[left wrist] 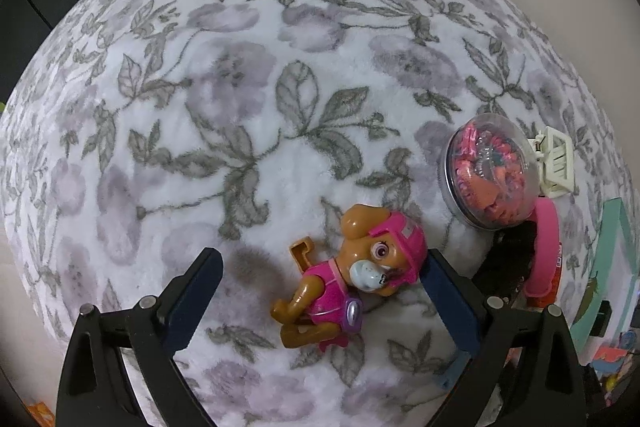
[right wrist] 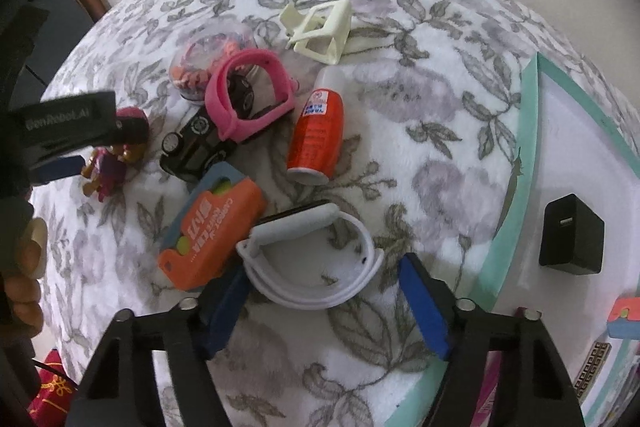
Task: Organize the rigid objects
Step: 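Grasp the white watch band with the right tool while the left tool grasps the pink puppy figure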
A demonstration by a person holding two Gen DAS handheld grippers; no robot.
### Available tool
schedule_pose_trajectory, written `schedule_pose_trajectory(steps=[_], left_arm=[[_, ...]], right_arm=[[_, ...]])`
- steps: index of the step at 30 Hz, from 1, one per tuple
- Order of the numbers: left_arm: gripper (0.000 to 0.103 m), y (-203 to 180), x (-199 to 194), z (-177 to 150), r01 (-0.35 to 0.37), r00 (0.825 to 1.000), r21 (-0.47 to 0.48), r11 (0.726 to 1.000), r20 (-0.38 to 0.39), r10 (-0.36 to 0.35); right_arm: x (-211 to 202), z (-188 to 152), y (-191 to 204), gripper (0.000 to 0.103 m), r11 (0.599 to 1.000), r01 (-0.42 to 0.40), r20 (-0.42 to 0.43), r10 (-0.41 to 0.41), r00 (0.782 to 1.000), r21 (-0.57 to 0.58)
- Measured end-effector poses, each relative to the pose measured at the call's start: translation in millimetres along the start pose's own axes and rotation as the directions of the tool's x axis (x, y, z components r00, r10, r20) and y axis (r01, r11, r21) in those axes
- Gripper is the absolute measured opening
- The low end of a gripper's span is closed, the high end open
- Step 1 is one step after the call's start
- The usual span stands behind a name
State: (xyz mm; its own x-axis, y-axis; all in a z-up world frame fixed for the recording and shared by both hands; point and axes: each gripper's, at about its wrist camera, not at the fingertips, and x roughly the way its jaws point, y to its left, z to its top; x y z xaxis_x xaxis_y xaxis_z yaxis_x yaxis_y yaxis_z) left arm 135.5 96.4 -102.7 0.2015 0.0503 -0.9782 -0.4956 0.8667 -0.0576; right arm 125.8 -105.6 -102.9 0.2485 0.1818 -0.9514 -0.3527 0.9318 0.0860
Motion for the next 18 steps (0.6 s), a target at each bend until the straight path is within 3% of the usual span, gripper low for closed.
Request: schedule_pose_trajectory(steps=[2, 4, 6, 18], left_arm=[[0.090, -3.7, -2.6, 0.6, 0.000, 1.000, 0.009, 1.000, 0.003, 0.000], [0.072, -6.1, -3.7, 0.4, 0.018, 1.000, 0.018, 1.000, -0.001, -0.018], [0.066, -8.9, -3.2, -1.0, 0.022, 1.000, 0.032, 0.999, -0.009, -0.022], [0.064, -9.6, -3.8, -1.9, -0.010, 1.000, 0.035, 0.999, -0.028, 0.011]], right_arm=[[-3.2, 2.3, -2.2, 0.064, 1.000, -0.009, 0.009, 0.009, 1.000, 0.011], [-6.2, 4.7, -8.2, 0.064, 0.999, -0.024, 0.009, 0.024, 1.000, 0.022], [-6.4, 6.0, -10.1, 0.064, 0.999, -0.029, 0.008, 0.029, 1.000, 0.026], [-14.6, 5.7, -20.8, 0.063, 0.997, -0.056, 0.021, 0.055, 0.998, 0.061]])
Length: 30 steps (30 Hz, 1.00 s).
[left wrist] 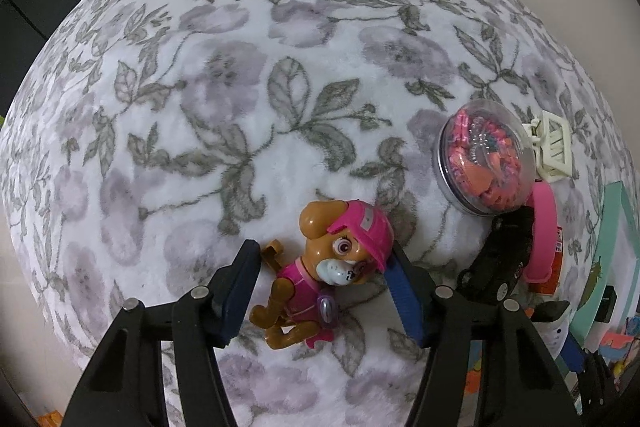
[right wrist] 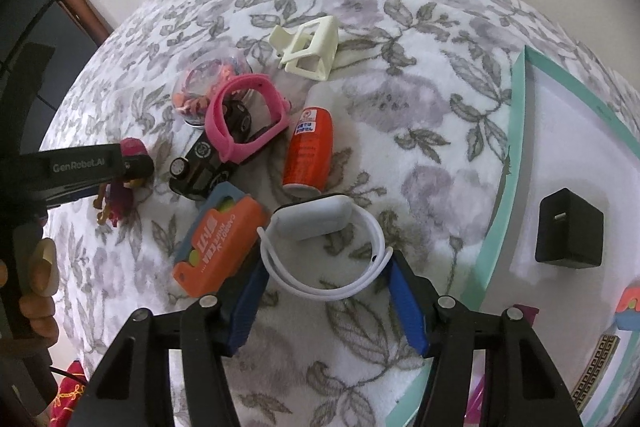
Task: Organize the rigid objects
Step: 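Grasp the white watch band with the right tool while the left tool grasps the pink puppy figure, then carry the white watch band and pink puppy figure over the white tray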
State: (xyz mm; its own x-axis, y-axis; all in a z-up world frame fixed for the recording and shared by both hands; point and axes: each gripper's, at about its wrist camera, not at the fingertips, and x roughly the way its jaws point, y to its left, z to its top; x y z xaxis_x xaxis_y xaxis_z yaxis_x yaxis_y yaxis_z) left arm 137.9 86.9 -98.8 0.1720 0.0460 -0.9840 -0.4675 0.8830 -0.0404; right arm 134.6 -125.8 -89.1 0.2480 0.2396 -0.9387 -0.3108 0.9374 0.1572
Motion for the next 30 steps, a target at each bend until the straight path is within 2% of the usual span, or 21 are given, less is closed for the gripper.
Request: schedule_pose_trajectory(steps=[8, 16, 17, 18, 19, 21, 25, 30], left_arm=[[0.064, 15.7, -21.5, 15.6, 0.032, 0.998, -0.040, 0.999, 0.046, -0.030], [0.059, 11.3, -73.8, 25.1, 0.111, 0.981, -0.031, 0.993, 0.166, -0.104], [0.058, 10.0, -77.1, 25.7, 0.117, 0.979, -0.027, 0.993, 0.172, -0.111], [0.049, 8.5, -81.1, 24.1, 0.126, 0.977, -0.026, 0.992, 0.178, -0.119], [0.046, 7.6, -85.1, 22.7, 0.142, 0.974, -0.025, 0.990, 0.180, -0.135], [0.045, 6.9, -90.0, 20.1, 0.165, 0.971, -0.023, 0.986, 0.182, -0.158], [0.045, 3.0, -86.9, 17.9, 0.147, 0.975, -0.006, 0.989, 0.169, -0.144], [0.045, 3.2, -82.2, 17.2, 0.158, 0.976, -0.016, 0.987, 0.151, -0.154]], right_arm=[[-15.1, 5.2, -9.1, 0.063, 0.999, 0.004, 0.021, -0.005, 1.000, 0.045], [-67.4, 14.4, -22.2, 0.063, 0.997, -0.002, 0.148, -0.010, 0.989, 0.078], [-73.0, 14.6, -24.4, 0.063, 0.997, -0.002, 0.159, -0.012, 0.987, 0.083], [-76.4, 15.9, -25.1, 0.063, 0.996, 0.000, 0.166, -0.015, 0.986, 0.088], [-79.5, 16.9, -26.4, 0.063, 0.995, 0.004, 0.173, -0.020, 0.985, 0.095], [-86.8, 16.4, -30.8, 0.063, 0.994, 0.006, 0.184, -0.026, 0.983, 0.106], [-88.3, 17.8, -33.0, 0.063, 0.994, 0.000, 0.186, -0.021, 0.982, 0.110], [-83.2, 17.4, -33.2, 0.063, 0.994, 0.003, 0.173, -0.022, 0.985, 0.108]])
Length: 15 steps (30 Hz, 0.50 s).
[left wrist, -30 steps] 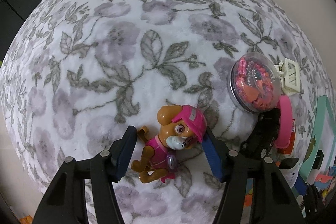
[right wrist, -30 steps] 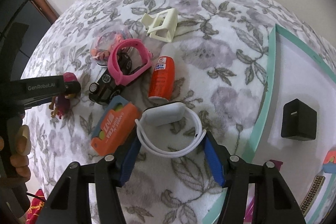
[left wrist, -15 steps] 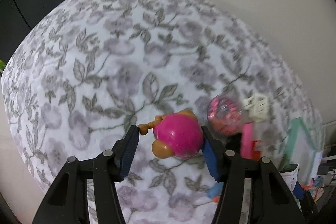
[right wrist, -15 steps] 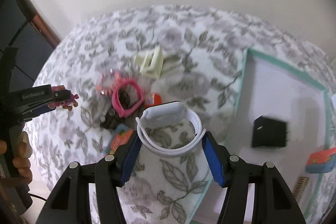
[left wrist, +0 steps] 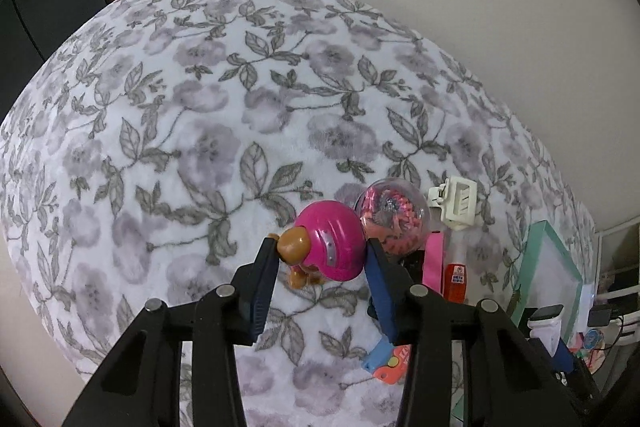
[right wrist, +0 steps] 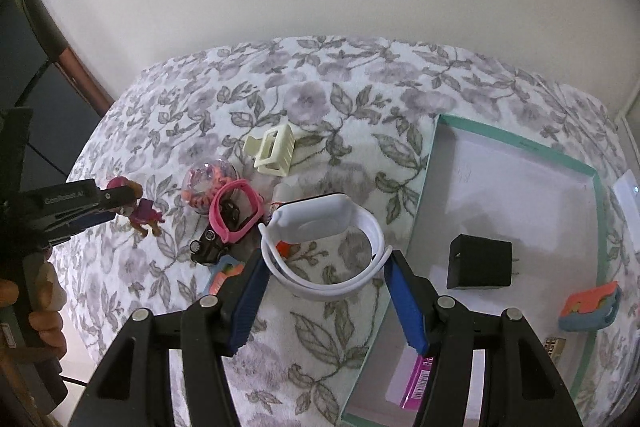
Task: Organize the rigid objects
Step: 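Carry the white watch band and pink puppy figure over the white tray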
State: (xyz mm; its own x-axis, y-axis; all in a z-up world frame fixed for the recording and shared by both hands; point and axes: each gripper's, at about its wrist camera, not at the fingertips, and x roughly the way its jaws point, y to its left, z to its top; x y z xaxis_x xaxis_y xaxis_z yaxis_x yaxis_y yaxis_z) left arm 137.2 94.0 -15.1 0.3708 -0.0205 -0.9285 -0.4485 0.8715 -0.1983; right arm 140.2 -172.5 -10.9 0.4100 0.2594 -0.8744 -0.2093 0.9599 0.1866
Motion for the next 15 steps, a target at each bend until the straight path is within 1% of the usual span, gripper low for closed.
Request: schedule_pose_trajectory(steps=[3, 7, 9, 11, 15], left_arm=[[0.045, -2.6, -5.7, 1.0, 0.005, 1.000, 0.007, 1.000, 0.017, -0.005], [0.045, -15.5, -19.6, 0.8, 0.029, 0.998, 0.035, 0.999, 0.047, -0.031], [0.045, -27.9, -29.0, -0.8, 0.043, 0.997, 0.064, 0.997, 0.066, -0.048], [0.045, -45.2, -39.9, -4.3, 0.063, 0.994, 0.104, 0.993, 0.085, -0.072], [0.046, -87.1, -57.9, -17.5, 0.109, 0.986, 0.201, 0.973, 0.103, -0.132]], right_arm=[[-0.2, -0.2, -1.6, 0.063, 1.000, 0.003, 0.002, -0.003, 1.000, 0.004], [-5.5, 0.7, -8.0, 0.063, 1.000, 0.012, 0.014, -0.012, 1.000, 0.012], [-10.8, 1.8, -15.1, 0.063, 0.999, 0.022, 0.027, -0.022, 0.999, 0.025], [-18.8, 2.6, -27.0, 0.063, 0.998, 0.050, 0.043, -0.052, 0.998, 0.047], [-31.9, 2.6, -53.1, 0.063, 0.990, 0.105, 0.059, -0.111, 0.992, 0.097]])
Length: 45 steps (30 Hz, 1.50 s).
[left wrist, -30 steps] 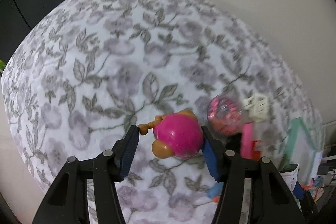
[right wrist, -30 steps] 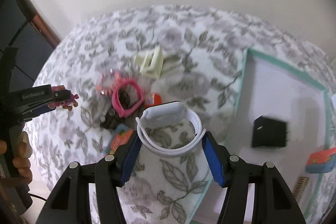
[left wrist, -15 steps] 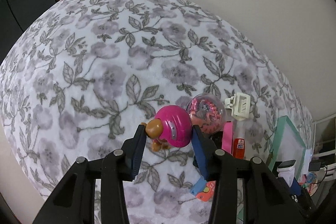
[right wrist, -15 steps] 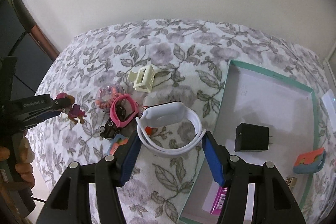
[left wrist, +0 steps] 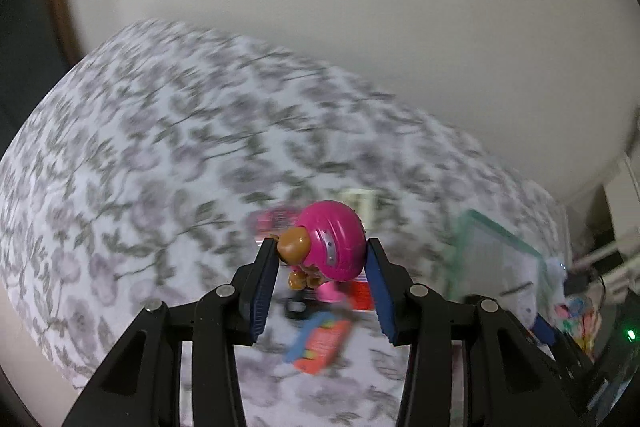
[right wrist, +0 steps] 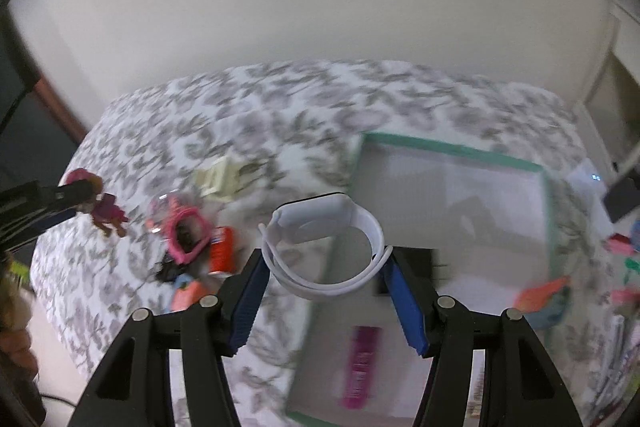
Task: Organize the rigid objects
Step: 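Carry the white watch band and pink puppy figure over the white tray, then open the right tool to drop the watch band while the left tool releases the figure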
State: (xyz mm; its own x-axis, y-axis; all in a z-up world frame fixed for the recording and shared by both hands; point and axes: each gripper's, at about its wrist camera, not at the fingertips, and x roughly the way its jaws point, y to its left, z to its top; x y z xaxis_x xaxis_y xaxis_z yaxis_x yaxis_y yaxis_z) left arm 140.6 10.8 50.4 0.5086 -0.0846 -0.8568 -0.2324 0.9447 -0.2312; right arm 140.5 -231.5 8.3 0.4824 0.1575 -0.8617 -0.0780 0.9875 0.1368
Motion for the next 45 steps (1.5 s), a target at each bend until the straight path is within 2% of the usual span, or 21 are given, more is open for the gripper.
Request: schedule_pose_trajectory(steps=[4, 7, 11, 15, 20, 29, 34, 38, 41, 43, 45], left_arm=[[0.046, -46.7, -3.1, -13.0, 0.082, 0.997, 0.062, 0.995, -0.002, -0.082], [0.046, -79.5, 8.8, -29.5, 0.164, 0.986, 0.085, 0.983, -0.052, -0.160], [0.046, -116.9, 28.2, -49.0, 0.187, 0.978, 0.155, 0.970, -0.121, -0.169], [0.046, -138.8, 41.5, -63.2, 0.200, 0.971, 0.198, 0.960, -0.168, -0.168], [0.046, -149.6, 47.4, -72.9, 0.230, 0.959, 0.204, 0.952, -0.216, -0.185], [0.046, -162.7, 67.8, -91.2, 0.265, 0.933, 0.200, 0.943, -0.300, -0.198], [0.045, -165.3, 83.0, -101.0, 0.269, 0.918, 0.189, 0.944, -0.347, -0.192], [0.046, -164.3, 90.0, -103.2, 0.291, 0.905, 0.164, 0.943, -0.367, -0.215], [0.051, -163.6, 88.3, -102.6, 0.287, 0.909, 0.163, 0.944, -0.358, -0.214], [0.062, -161.6, 87.0, -100.2, 0.281, 0.912, 0.159, 0.946, -0.351, -0.212], [0.065, -159.6, 86.1, -97.6, 0.287, 0.910, 0.146, 0.947, -0.350, -0.222]], right_arm=[[-5.9, -0.5, -25.9, 0.063, 0.997, 0.067, 0.002, -0.067, 0.998, 0.040], [-8.1, -2.1, -41.9, 0.063, 0.992, 0.105, -0.001, -0.105, 0.994, 0.070], [-8.9, -5.3, -58.9, 0.063, 0.988, 0.125, -0.003, -0.125, 0.992, 0.087], [-10.1, -8.5, -80.3, 0.063, 0.980, 0.149, -0.010, -0.149, 0.989, 0.133], [-9.1, -12.1, -98.8, 0.063, 0.971, 0.155, -0.023, -0.154, 0.988, 0.184], [-9.2, -14.5, -108.2, 0.063, 0.963, 0.184, -0.037, -0.180, 0.983, 0.196], [4.0, -19.8, -113.4, 0.063, 0.960, 0.185, -0.086, -0.170, 0.982, 0.211], [10.3, -23.3, -118.9, 0.063, 0.953, 0.195, -0.116, -0.172, 0.978, 0.233], [9.7, -23.7, -119.7, 0.063, 0.950, 0.202, -0.115, -0.179, 0.977, 0.237], [7.8, -23.0, -120.6, 0.063, 0.949, 0.202, -0.108, -0.181, 0.978, 0.243], [6.2, -22.6, -121.0, 0.063, 0.947, 0.205, -0.105, -0.184, 0.977, 0.248]])
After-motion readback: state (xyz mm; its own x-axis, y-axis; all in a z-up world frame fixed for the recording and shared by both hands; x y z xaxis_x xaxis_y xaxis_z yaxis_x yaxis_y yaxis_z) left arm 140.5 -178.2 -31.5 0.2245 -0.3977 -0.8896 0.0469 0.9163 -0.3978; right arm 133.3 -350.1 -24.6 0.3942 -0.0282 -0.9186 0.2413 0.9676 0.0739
